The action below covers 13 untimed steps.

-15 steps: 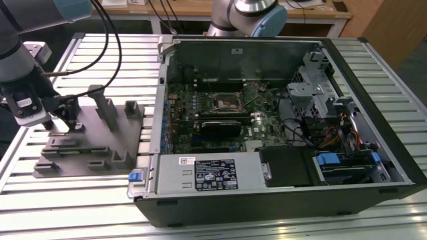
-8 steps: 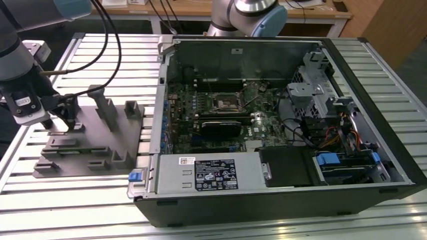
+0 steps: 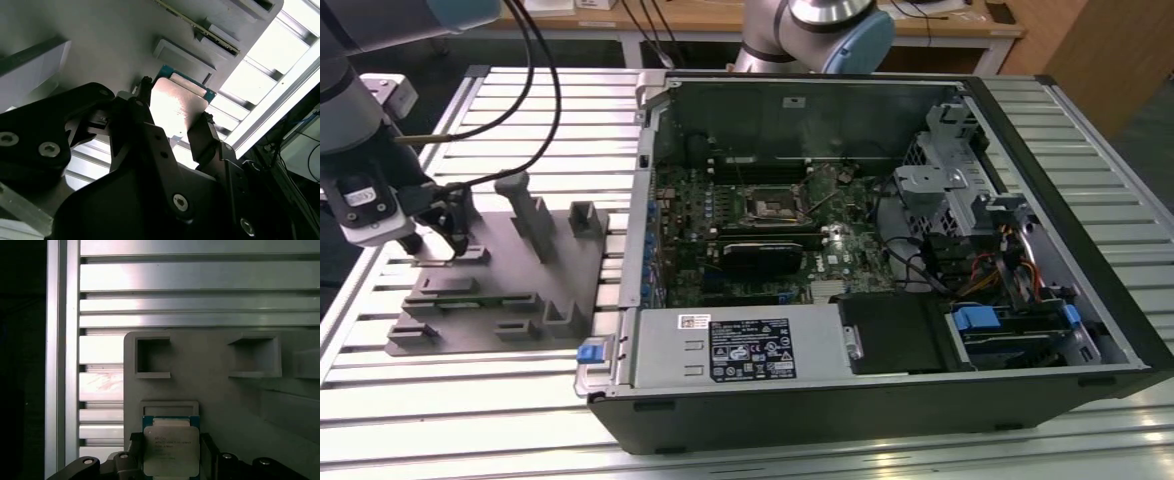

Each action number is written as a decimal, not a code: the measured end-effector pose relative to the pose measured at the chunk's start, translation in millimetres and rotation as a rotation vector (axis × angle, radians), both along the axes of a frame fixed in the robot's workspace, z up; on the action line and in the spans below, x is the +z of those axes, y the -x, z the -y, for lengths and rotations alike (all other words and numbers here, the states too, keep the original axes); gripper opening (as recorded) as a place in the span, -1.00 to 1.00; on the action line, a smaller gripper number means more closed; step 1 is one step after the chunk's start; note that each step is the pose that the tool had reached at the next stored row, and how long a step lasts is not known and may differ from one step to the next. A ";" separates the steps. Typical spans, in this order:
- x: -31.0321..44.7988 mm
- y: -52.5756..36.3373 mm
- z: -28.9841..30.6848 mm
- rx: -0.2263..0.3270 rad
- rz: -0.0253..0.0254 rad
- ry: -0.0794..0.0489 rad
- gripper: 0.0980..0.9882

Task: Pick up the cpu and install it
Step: 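Pick up the cpu and move it towards the insertion slot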

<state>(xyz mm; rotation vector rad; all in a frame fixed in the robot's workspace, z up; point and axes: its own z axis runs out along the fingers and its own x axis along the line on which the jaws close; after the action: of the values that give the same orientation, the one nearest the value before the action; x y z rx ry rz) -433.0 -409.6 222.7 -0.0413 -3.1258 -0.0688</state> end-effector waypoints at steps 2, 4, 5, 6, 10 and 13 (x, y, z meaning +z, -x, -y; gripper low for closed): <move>1.3 0.0 0.0 0.000 0.0000 0.000 0.00; 2.0 0.0 0.0 0.000 0.0001 0.000 0.00; 2.5 0.0 0.0 0.000 -0.0001 0.000 0.00; 2.9 0.0 0.0 0.000 0.0000 0.000 0.00; 5.1 0.0 0.0 0.000 -0.0001 0.000 0.00; 7.6 0.0 0.0 0.000 -0.0001 0.000 0.00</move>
<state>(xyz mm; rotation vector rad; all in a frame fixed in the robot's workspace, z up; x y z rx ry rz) -433.0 -409.6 230.2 -0.0414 -3.1257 -0.0688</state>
